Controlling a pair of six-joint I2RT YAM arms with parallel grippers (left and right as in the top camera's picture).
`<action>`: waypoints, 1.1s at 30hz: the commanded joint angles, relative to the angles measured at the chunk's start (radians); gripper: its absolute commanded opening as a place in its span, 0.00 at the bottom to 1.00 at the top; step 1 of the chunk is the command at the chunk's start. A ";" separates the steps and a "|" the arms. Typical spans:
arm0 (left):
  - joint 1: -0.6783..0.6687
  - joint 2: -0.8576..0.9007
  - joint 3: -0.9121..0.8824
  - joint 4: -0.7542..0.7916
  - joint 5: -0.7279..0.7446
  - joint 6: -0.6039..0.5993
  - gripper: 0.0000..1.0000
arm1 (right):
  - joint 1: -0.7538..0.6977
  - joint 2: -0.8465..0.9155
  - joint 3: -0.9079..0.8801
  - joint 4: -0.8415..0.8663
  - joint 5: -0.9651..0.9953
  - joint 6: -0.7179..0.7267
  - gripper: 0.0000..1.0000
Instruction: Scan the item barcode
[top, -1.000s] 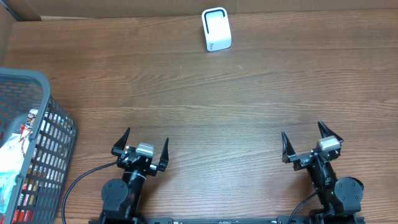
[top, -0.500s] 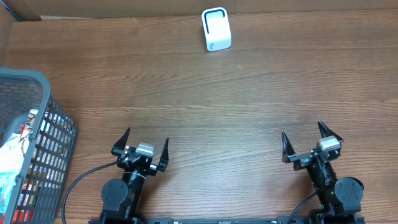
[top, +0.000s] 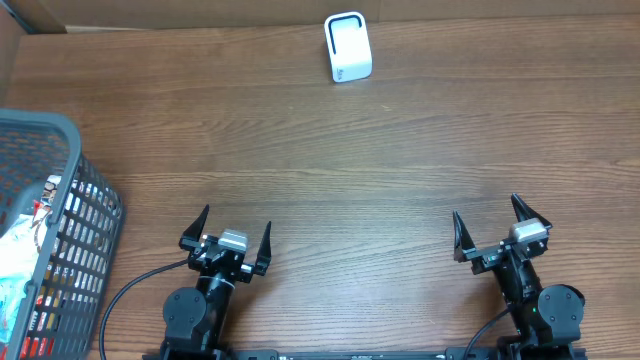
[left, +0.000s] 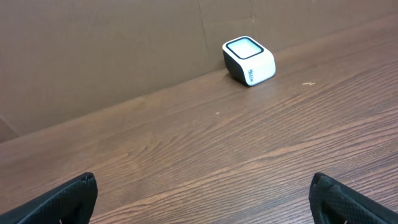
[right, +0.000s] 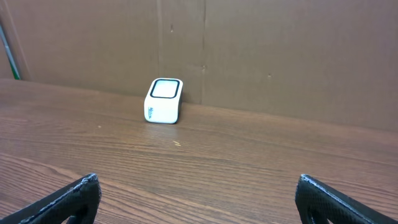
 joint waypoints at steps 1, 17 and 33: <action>0.005 -0.011 -0.007 0.004 -0.005 0.015 1.00 | 0.005 -0.011 -0.011 0.006 -0.005 0.006 1.00; 0.005 -0.011 -0.006 0.032 -0.006 -0.084 1.00 | 0.005 -0.011 -0.010 0.010 -0.008 0.003 1.00; 0.005 -0.006 0.125 -0.077 -0.086 -0.255 1.00 | 0.005 -0.011 0.106 -0.118 -0.062 0.007 1.00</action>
